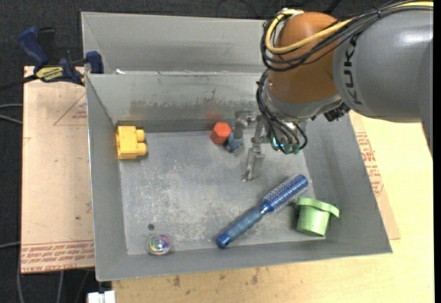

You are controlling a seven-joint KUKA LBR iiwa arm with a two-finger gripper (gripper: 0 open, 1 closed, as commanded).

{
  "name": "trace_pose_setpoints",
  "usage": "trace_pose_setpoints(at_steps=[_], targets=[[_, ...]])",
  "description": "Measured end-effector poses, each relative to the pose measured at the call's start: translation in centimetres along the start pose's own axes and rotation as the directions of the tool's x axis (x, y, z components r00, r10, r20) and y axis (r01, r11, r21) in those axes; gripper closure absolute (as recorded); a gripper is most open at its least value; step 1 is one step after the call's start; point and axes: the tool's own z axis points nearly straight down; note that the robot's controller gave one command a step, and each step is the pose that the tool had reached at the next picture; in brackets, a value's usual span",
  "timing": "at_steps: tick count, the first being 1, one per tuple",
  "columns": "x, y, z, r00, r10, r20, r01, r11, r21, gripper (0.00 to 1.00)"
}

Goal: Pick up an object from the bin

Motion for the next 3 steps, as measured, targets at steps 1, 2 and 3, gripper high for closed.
trace_pose_setpoints(at_steps=[1, 2, 3], targets=[[2.8, -7.6, 9.3, 0.948, -0.317, 0.009, 0.317, 0.948, 0.002, 0.0], [9.2, -4.6, 10.1, 0.7, -0.714, 0.004, 0.714, 0.7, 0.003, 0.0], [9.2, -4.6, 10.1, 0.701, -0.713, 0.005, 0.713, 0.701, 0.004, 1.0]])
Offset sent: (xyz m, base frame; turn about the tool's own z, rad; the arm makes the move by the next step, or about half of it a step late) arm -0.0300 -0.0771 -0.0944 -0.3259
